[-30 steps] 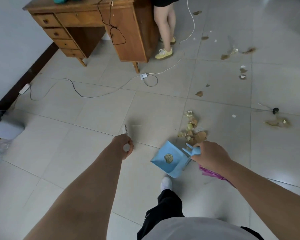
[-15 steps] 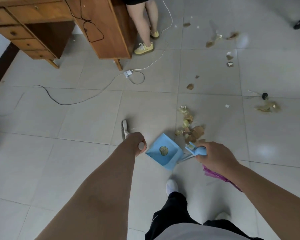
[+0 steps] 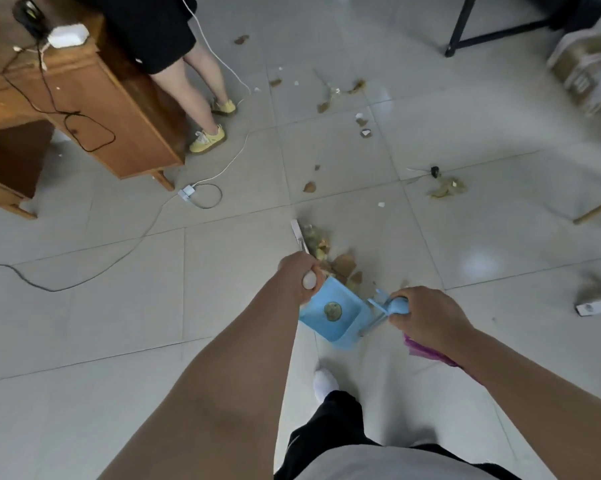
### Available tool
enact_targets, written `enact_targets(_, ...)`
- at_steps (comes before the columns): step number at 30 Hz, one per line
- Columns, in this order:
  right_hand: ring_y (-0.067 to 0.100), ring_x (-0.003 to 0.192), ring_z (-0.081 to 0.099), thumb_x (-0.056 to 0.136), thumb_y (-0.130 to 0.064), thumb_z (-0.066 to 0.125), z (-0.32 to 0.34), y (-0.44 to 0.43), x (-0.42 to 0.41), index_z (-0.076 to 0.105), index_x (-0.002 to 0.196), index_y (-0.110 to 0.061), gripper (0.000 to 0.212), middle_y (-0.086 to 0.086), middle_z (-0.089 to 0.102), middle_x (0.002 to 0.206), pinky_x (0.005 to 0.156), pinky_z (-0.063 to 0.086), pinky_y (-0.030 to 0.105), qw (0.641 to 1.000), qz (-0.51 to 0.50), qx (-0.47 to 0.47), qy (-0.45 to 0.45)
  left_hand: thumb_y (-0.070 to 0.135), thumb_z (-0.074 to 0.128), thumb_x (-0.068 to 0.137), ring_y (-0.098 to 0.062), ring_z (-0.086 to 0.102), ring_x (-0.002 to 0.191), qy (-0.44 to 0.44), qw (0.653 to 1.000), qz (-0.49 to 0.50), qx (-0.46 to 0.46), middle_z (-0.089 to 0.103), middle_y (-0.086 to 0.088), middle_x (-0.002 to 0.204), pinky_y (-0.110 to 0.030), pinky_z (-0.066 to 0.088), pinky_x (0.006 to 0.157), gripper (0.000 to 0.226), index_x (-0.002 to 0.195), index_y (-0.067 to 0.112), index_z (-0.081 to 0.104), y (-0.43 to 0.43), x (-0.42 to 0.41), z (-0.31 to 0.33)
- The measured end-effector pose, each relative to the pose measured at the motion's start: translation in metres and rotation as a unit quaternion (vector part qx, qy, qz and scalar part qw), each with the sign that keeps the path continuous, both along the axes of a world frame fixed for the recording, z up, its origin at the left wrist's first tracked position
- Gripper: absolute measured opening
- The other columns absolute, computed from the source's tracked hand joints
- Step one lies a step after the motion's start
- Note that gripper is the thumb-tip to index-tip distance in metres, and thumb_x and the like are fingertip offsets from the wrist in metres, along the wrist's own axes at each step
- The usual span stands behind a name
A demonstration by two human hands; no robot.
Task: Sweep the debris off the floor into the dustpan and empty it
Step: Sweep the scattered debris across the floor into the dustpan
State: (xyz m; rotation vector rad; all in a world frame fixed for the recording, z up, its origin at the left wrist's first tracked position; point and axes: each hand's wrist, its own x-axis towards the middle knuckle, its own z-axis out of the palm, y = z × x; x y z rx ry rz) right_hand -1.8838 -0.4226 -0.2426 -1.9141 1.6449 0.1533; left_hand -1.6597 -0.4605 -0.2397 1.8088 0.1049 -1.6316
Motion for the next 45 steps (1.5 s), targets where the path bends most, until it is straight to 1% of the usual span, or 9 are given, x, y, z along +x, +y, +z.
enact_targets(6, 0.021, 0.082, 0.063, 0.082, -0.033, 0.063, 0.007, 0.026, -0.071, 0.068, 0.096, -0.021, 0.020, -0.001, 0.068, 0.087, 0.070, 0.047, 0.028, 1.000, -0.013, -0.014, 0.006, -0.002, 0.051, 0.090, -0.008, 0.039, 0.024, -0.003, 1.000, 0.007, -0.004, 0.044, -0.005, 0.060, -0.012, 0.038, 0.030, 0.009, 0.083, 0.004, 0.050, 0.037, -0.040, 0.030)
enact_targets(10, 0.020, 0.077, 0.060, 0.079, -0.034, 0.063, 0.011, 0.049, -0.114, 0.066, 0.089, -0.020, 0.017, -0.002, 0.065, 0.080, 0.065, 0.044, 0.026, 1.000, -0.015, -0.016, -0.001, -0.001, 0.053, 0.089, -0.011, 0.041, 0.023, -0.041, 0.999, -0.007, 0.018, 0.046, -0.006, 0.060, -0.012, 0.041, 0.031, 0.015, 0.075, 0.003, 0.051, 0.074, -0.069, 0.042)
enact_targets(16, 0.017, 0.074, 0.060, 0.081, -0.032, 0.062, 0.011, 0.081, -0.174, 0.066, 0.088, -0.022, 0.013, -0.005, 0.063, 0.075, 0.061, 0.040, 0.025, 1.000, -0.015, -0.013, 0.011, -0.004, 0.040, 0.095, -0.011, 0.039, 0.020, -0.088, 0.994, -0.054, 0.022, 0.043, -0.006, 0.033, -0.010, 0.035, 0.028, 0.029, 0.068, 0.006, 0.042, 0.124, -0.110, 0.029)
enact_targets(19, 0.015, 0.069, 0.059, 0.079, -0.028, 0.060, 0.007, 0.094, -0.194, 0.063, 0.080, -0.022, 0.007, -0.006, 0.060, 0.069, 0.056, 0.038, 0.025, 1.000, -0.023, 0.002, 0.016, -0.006, 0.035, 0.097, -0.011, 0.045, 0.036, -0.068, 0.997, -0.037, 0.006, 0.041, -0.007, 0.035, -0.009, 0.032, 0.027, 0.037, 0.063, 0.007, 0.039, 0.137, -0.145, 0.022)
enact_targets(23, 0.014, 0.069, 0.059, 0.078, -0.028, 0.061, -0.002, 0.108, -0.217, 0.063, 0.082, -0.023, 0.006, -0.007, 0.061, 0.072, 0.055, 0.039, 0.025, 0.999, -0.039, 0.012, 0.020, -0.001, 0.039, 0.091, -0.012, 0.038, 0.023, -0.021, 1.000, 0.007, -0.008, 0.036, -0.003, 0.030, -0.006, 0.031, 0.036, 0.033, 0.061, 0.012, 0.040, 0.135, -0.202, 0.020)
enact_targets(30, 0.020, 0.071, 0.060, 0.081, -0.026, 0.061, -0.010, 0.128, -0.245, 0.061, 0.080, -0.020, 0.006, -0.002, 0.062, 0.074, 0.059, 0.042, 0.026, 0.995, -0.086, 0.033, 0.032, -0.009, 0.038, 0.087, -0.013, 0.042, 0.031, 0.036, 0.997, 0.049, -0.053, 0.043, -0.008, 0.057, -0.011, 0.040, 0.032, 0.024, 0.092, 0.007, 0.054, 0.109, -0.248, 0.018)
enact_targets(33, 0.019, 0.070, 0.060, 0.081, -0.024, 0.060, -0.013, 0.134, -0.256, 0.063, 0.081, -0.020, 0.006, -0.002, 0.063, 0.074, 0.056, 0.041, 0.025, 0.992, -0.113, 0.042, 0.031, -0.007, 0.039, 0.089, -0.010, 0.038, 0.023, 0.037, 0.999, 0.003, -0.040, 0.042, -0.005, 0.040, -0.011, 0.036, 0.028, 0.019, 0.079, 0.005, 0.050, 0.102, -0.251, 0.017)
enact_targets(41, 0.021, 0.074, 0.064, 0.080, -0.023, 0.060, -0.012, 0.138, -0.268, 0.066, 0.087, -0.018, 0.010, 0.000, 0.066, 0.077, 0.063, 0.051, 0.028, 0.984, -0.170, 0.041, 0.035, -0.001, 0.045, 0.093, -0.006, 0.041, 0.026, 0.021, 0.971, -0.236, 0.014, 0.044, -0.004, 0.053, -0.012, 0.038, 0.027, 0.010, 0.086, 0.005, 0.048, 0.092, -0.270, 0.060)
enact_targets(45, 0.021, 0.076, 0.063, 0.082, -0.025, 0.059, -0.014, 0.144, -0.267, 0.066, 0.090, -0.017, 0.013, 0.001, 0.065, 0.080, 0.062, 0.048, 0.026, 0.977, -0.203, 0.055, 0.029, 0.003, 0.047, 0.094, -0.004, 0.041, 0.029, 0.000, 0.924, -0.379, 0.044, 0.045, -0.004, 0.062, -0.012, 0.037, 0.027, 0.003, 0.092, 0.004, 0.050, 0.085, -0.271, 0.063)
